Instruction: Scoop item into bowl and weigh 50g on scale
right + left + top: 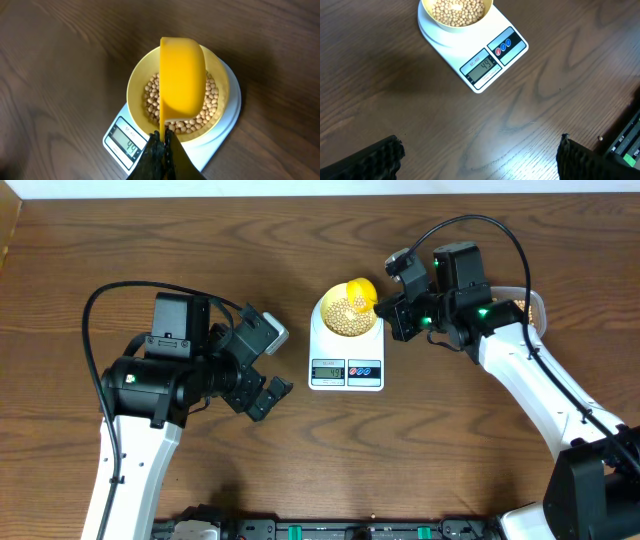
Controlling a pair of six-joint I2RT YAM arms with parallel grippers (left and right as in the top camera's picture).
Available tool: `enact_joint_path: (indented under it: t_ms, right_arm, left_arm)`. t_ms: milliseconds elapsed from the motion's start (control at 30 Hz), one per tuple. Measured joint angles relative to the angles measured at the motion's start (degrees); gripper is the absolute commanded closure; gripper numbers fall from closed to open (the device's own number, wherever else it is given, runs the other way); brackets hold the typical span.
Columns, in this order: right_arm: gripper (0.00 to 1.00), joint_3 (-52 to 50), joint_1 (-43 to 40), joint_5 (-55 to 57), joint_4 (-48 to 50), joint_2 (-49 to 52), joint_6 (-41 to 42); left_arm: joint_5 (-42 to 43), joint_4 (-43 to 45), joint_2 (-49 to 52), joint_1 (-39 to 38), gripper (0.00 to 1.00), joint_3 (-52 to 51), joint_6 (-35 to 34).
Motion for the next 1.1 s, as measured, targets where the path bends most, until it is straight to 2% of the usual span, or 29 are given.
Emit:
enact_joint_path:
  t_ms: [1100]
  right_arm:
    - [0.99, 0.07, 0.31, 1.22, -0.26, -0.20, -2.32]
  left_arm:
    - [0.00, 0.00, 0.00, 0.00, 0.00, 0.00, 0.00]
